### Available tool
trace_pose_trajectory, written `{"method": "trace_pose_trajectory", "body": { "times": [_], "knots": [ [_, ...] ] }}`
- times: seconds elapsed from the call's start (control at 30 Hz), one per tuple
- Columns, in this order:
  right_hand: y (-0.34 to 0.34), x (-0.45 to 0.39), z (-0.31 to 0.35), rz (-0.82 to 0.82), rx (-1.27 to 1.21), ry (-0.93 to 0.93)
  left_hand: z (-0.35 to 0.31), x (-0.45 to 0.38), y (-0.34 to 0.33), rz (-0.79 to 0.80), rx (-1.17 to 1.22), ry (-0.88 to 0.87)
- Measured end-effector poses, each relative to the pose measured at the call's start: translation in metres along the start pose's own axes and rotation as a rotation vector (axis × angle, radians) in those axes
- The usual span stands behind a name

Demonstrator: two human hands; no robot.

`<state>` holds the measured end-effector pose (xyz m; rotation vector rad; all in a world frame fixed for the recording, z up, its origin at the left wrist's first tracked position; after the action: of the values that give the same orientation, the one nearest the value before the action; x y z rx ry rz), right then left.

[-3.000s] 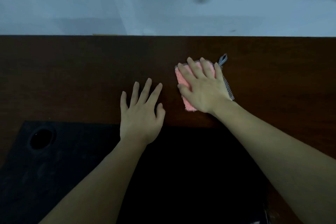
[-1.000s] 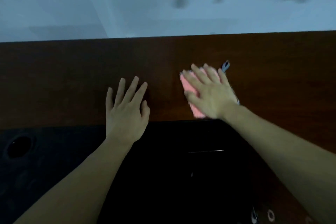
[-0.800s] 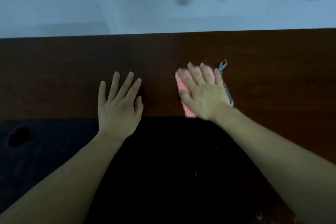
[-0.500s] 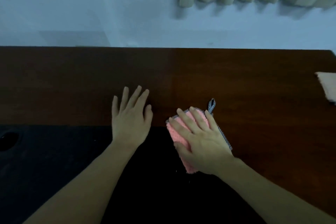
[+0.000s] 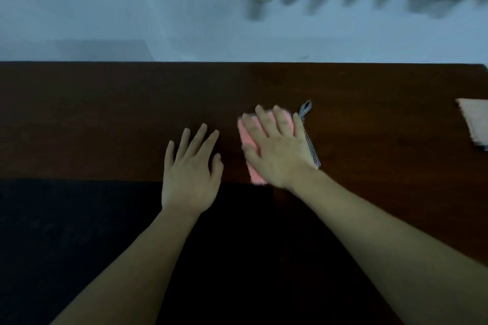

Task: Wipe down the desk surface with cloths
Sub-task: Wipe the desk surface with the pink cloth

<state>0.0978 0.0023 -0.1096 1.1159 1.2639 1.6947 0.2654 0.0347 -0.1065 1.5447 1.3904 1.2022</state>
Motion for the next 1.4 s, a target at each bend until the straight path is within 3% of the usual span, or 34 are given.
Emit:
{"method": "trace_pose_trajectory", "body": {
  "times": [0.13, 0.3, 0.37, 0.67, 1.0, 1.27, 1.4],
  "knots": [
    [-0.017, 0.059, 0.024, 0.120, -0.040, 0.129, 0.000, -0.001, 0.001, 0.005, 0.005, 0.007],
    [-0.020, 0.079, 0.023, 0.030, -0.037, 0.240, -0.003, 0.002, 0.002, -0.047, 0.022, -0.010],
    [-0.020, 0.059, 0.011, 0.093, -0.019, 0.203, -0.003, 0.001, 0.000, -0.015, 0.018, -0.002],
    [0.010, -0.040, -0.034, -0.029, 0.005, -0.080, -0.004, -0.002, 0.003, 0.039, 0.003, 0.006],
    [-0.028, 0.089, 0.024, 0.028, -0.050, 0.084, -0.004, 0.000, 0.000, -0.005, 0.000, 0.002],
    [0.003, 0.004, -0.052, -0.036, -0.023, -0.229, -0.004, -0.001, 0.002, 0.029, 0.005, -0.013],
    [0.003, -0.009, -0.054, -0.070, -0.052, -0.331, -0.004, -0.002, 0.001, 0.013, 0.012, -0.027]
  ]
}}
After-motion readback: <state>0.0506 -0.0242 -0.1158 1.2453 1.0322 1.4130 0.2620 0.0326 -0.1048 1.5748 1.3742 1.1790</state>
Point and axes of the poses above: each hand's wrist, its own x-axis away from the middle knuckle, its own y-axis out of the back of the hand, z = x × y, the point moved 8 cm from there along -x, towards the middle knuckle, and after that the axes turned 6 degrees about y, right-handed, at the moved point
